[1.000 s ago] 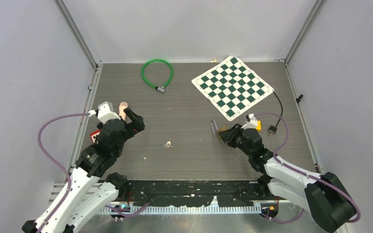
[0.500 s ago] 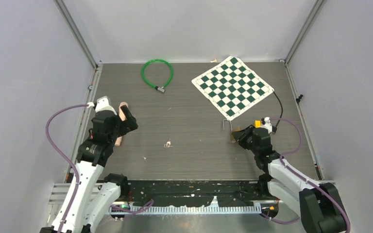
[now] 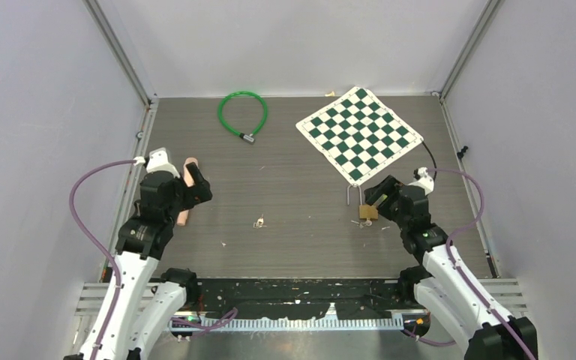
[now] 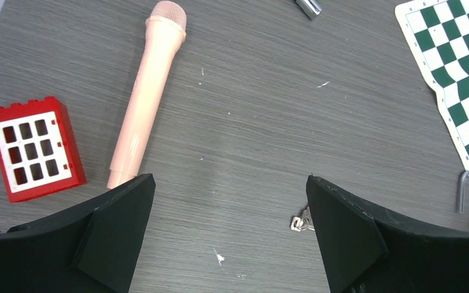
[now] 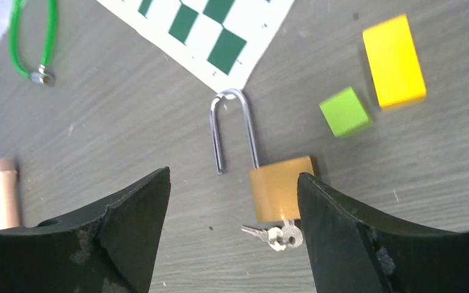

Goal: Unlock with the key

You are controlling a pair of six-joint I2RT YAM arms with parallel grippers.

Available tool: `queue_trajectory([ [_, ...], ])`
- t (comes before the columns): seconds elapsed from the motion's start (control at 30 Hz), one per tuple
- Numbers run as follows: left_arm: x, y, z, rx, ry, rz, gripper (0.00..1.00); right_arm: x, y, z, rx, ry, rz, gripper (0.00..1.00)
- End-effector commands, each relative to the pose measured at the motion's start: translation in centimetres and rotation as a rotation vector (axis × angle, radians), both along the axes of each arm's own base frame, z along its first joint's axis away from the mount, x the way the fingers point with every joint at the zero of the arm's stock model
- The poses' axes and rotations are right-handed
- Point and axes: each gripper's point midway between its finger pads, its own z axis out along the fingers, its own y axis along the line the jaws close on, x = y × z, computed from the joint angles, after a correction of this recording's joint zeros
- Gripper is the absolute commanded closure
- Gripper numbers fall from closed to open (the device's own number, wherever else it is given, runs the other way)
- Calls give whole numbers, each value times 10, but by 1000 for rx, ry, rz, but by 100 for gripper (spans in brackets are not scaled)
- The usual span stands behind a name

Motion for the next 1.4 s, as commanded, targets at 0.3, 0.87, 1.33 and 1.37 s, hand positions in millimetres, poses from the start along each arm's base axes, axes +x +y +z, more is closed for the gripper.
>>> queue_trajectory([
  [0.3, 64, -26, -32, -107, 313, 73, 0, 12, 15, 65, -320, -150, 183, 11],
  [0.87, 268, -66, -97, -205, 495, 277, 21, -6, 68, 57, -262, -258, 442, 11],
  [1.33, 304, -88, -161, -291, 612, 262, 42, -13, 61, 51, -270, -258, 430, 10],
  [1.37, 301, -90, -162, -297, 621, 256, 46, -13, 61, 50, -271, -257, 428, 10],
])
